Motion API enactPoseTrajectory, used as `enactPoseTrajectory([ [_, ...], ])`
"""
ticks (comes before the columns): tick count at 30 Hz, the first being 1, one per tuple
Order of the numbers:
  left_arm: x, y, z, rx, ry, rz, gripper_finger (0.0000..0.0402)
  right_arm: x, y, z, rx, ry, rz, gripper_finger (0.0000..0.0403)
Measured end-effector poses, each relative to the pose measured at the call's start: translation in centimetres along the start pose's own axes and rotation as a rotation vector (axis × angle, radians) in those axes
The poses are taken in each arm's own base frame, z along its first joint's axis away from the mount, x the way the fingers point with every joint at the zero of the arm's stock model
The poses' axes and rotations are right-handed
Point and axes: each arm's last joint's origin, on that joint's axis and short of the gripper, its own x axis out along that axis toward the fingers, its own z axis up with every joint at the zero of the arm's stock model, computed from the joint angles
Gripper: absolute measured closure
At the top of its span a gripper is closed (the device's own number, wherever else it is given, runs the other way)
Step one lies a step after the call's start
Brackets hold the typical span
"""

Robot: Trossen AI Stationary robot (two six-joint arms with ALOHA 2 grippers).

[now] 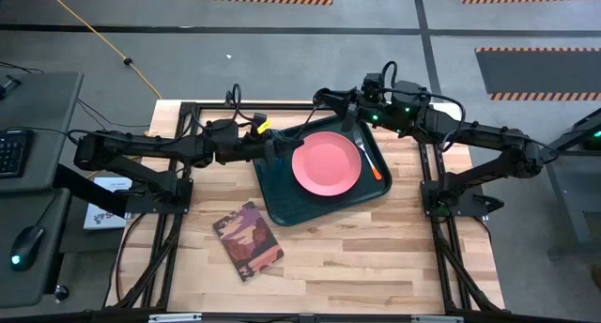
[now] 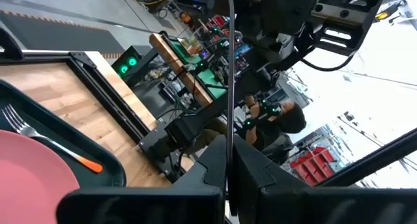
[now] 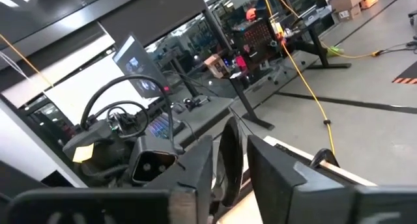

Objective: Pick and place plate/cup/fork/spoon on tray
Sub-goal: Put the black spoon to the right of the pink plate on the black tray

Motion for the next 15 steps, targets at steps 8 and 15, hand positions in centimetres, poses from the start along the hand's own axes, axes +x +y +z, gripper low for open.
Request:
enactPoseTrajectory([
  [8, 0.0, 0.0, 0.0, 0.001, 0.007, -0.005, 0.0401, 0.0, 0.0, -0.1, 0.002, 0.019, 0.020, 0.0396],
  [15, 0.0, 0.2, 0.2, 0.015, 0.031, -0.027, 0.0375, -1.1, 0.1, 0.4, -0.008, 0.041, 0.024, 0.0399],
])
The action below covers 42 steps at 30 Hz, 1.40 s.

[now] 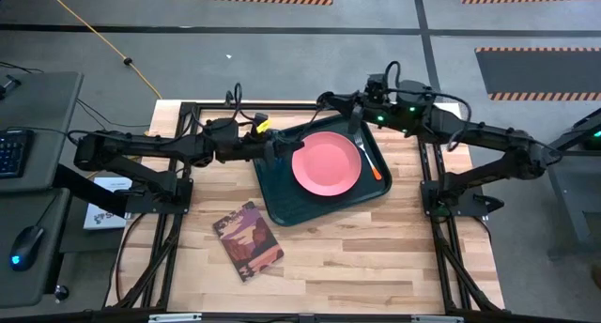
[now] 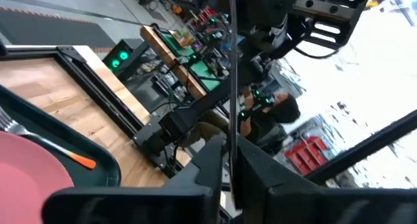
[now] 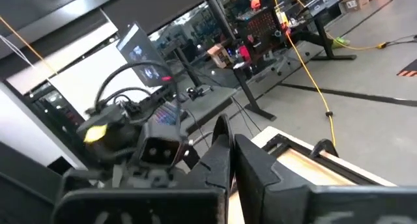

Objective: Pick and place plate/cup/fork/spoon on tray
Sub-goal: Put the black spoon to the right of the pink plate on the black tray

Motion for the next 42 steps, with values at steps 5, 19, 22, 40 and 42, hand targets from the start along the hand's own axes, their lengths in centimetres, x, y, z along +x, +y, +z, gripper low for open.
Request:
enactPoseTrajectory([
  [5, 0.0, 1.2, 1.2, -0.008, 0.063, -0.037, 0.0335, -3.3, -0.5, 1.3, -0.013, 0.043, -0.063, 0.0401],
  [19, -0.6, 3.1, 5.2, 0.010, 0.050, -0.189, 0.0253, -11.3, -3.8, 0.4, -0.087, 0.359, -0.489, 0.0402],
  [22, -1.0, 2.4, 6.5, 0.037, -0.038, -0.300, 0.0255, -11.0, -5.2, -1.5, -0.137, 0.534, -0.703, 0.0402],
  [40, -1.4, 1.9, 7.4, 0.022, -0.121, -0.357, 0.0259, -1.8, -12.2, -11.0, -0.340, 0.604, -1.082, 0.0403],
  [42, -1.4, 1.9, 7.4, 0.022, -0.120, -0.356, 0.0259, -1.4, -12.3, -11.1, -0.368, 0.588, -1.088, 0.0403],
])
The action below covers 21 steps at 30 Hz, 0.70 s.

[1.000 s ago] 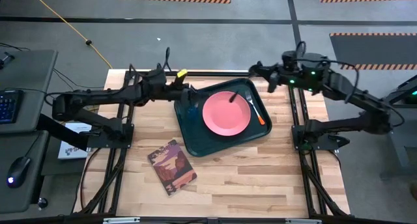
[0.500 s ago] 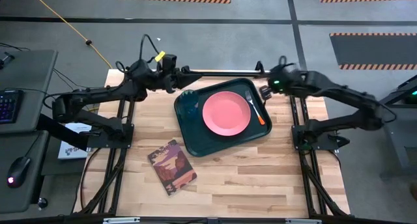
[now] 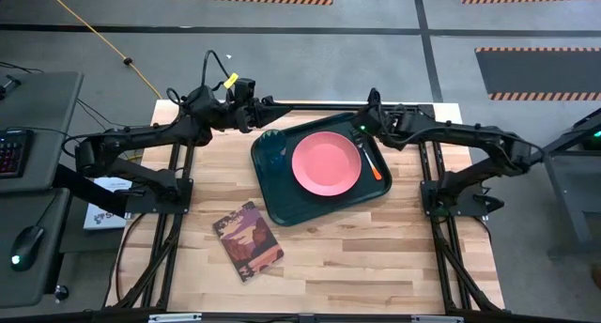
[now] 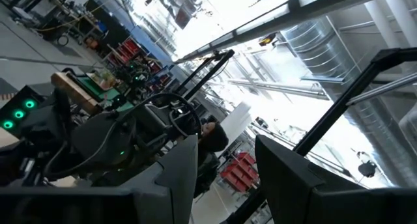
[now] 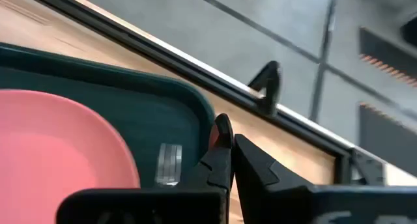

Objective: Pick and place plate/cup/fork/spoon on tray
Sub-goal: Put the black spoon to the right of the pink plate on the black tray

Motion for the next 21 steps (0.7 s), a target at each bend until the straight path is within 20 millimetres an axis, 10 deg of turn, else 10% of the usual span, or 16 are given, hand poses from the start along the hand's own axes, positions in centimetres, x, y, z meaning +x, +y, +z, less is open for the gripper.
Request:
enactPoseTrajectory([
  [21, 0.0, 0.0, 0.0, -0.002, 0.001, 0.001, 0.0259, 2.1, 2.8, 0.1, -0.029, -0.026, 0.045, 0.0403],
])
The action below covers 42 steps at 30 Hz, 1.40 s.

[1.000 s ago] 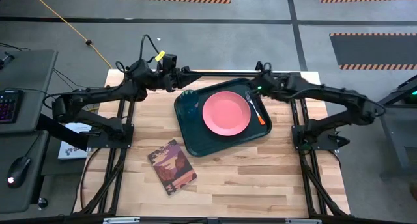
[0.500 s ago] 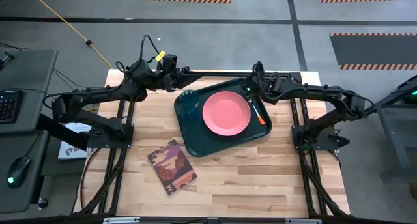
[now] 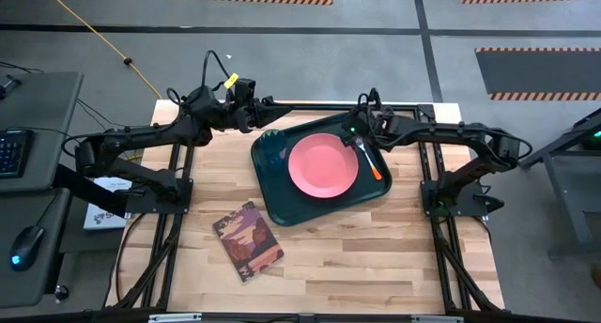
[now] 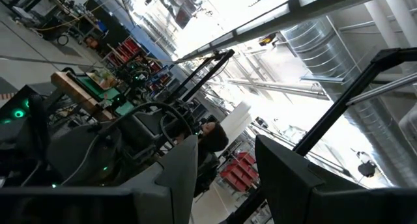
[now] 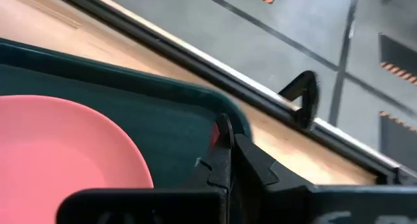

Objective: Pick and place plate/cup/fork/spoon on tray
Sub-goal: Put the black spoon to the right of the pink plate on the black tray

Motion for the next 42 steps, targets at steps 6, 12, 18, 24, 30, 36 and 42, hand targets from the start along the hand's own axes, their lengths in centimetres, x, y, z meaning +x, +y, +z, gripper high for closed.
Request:
enactPoseTrajectory([
  [6, 0.0, 0.0, 0.0, 0.000, 0.000, 0.000, 0.0259, -0.5, 0.6, -0.3, 0.026, 0.007, 0.044, 0.0403],
  [12, 0.0, 0.0, 0.0, 0.000, 0.000, 0.000, 0.0259, -1.3, -0.4, -0.1, -0.002, 0.004, 0.029, 0.0403],
  [18, 0.0, 0.0, 0.0, 0.000, 0.001, 0.000, 0.0259, -3.4, -4.4, 2.4, -0.192, 0.105, 0.301, 0.0403],
  [24, 0.0, 0.0, 0.0, -0.001, 0.003, -0.002, 0.0259, -2.8, -6.2, 2.3, -0.347, 0.356, 0.762, 0.0403],
  [30, 0.1, -0.1, -0.2, -0.004, 0.009, -0.007, 0.0259, 0.1, -4.1, 1.6, -0.422, 0.454, 0.993, 0.0403],
  [36, 0.1, -0.2, -0.2, -0.031, 0.010, -0.009, 0.0259, 5.0, -3.5, 1.3, -0.395, 0.485, 0.971, 0.0403],
  [42, 0.1, -0.2, -0.2, -0.031, 0.010, -0.010, 0.0259, 8.6, -5.2, 0.7, -0.304, 0.557, 0.923, 0.0403],
])
